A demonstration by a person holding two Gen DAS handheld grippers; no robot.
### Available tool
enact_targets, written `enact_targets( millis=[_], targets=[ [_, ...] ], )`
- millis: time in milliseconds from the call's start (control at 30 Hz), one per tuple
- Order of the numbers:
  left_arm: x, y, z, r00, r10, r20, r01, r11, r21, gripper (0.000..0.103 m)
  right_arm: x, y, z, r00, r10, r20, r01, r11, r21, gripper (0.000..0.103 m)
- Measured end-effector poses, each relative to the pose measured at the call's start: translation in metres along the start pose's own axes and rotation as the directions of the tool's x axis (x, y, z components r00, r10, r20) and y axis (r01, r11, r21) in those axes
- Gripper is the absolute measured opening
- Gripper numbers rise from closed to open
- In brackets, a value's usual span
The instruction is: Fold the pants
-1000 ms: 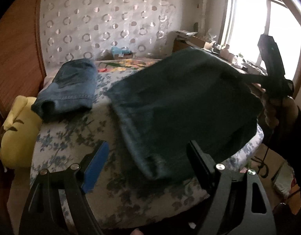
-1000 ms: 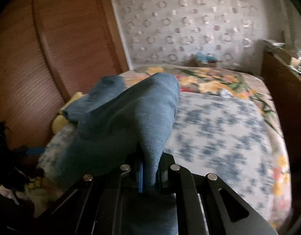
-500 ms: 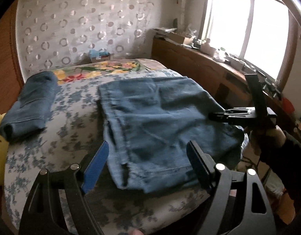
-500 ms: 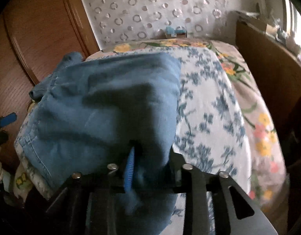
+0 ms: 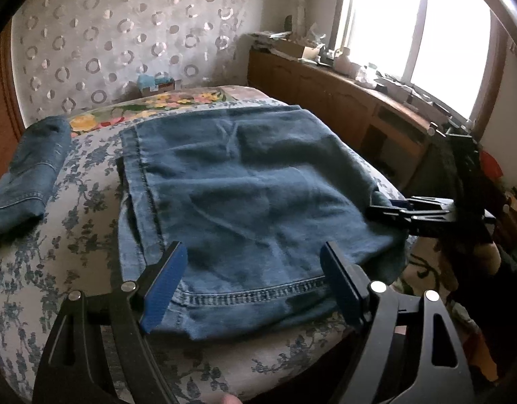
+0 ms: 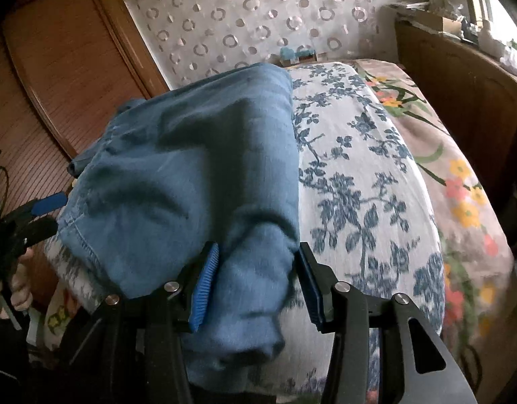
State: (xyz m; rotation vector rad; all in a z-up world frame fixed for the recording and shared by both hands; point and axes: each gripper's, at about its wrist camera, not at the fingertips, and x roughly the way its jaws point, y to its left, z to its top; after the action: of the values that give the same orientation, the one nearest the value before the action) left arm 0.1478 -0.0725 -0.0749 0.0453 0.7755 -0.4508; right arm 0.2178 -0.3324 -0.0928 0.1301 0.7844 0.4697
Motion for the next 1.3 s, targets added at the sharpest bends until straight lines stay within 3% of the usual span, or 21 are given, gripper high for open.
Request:
enact_targets(
  millis=[333,567,800,1133,1300],
  targets=[
    [0.024,-0.008,-0.005,0.999,-0.001,-0.047,0.001,1.000,0.006,0.082,-0.016,0.005,-0.015,1.000,0.004,0.029,-0.005,1.000,0.027,0.047],
    [0.046,-0.007,-0.021,0.995,0.039,-0.097,-0.038,0.999,0.012,0.082,-0.025,0.022,-0.012,0.997,0.040,0.062,-0.043,0.998,0.046,0.025],
    [0.053,-0.007,-0.025,0.993,0.050,-0.103,-0.048,0.999,0.019,0.082,-0.044,0.033,-0.003,0.985,0.089,0.145,-0.095,0.995,0.033,0.019],
    [0.049,-0.006,-0.026,0.994,0.037,-0.101,-0.036,0.999,0.010,0.082,-0.043,0.042,0.003,0.977,0.113,0.179,-0.116,0.993,0.004,0.018],
    [0.011,0.011,-0.017,0.998,0.043,-0.039,-0.044,0.999,-0.031,0.082,-0.039,0.065,0.021,0.964,0.171,0.203,-0.164,0.985,-0.053,0.017]
  ],
)
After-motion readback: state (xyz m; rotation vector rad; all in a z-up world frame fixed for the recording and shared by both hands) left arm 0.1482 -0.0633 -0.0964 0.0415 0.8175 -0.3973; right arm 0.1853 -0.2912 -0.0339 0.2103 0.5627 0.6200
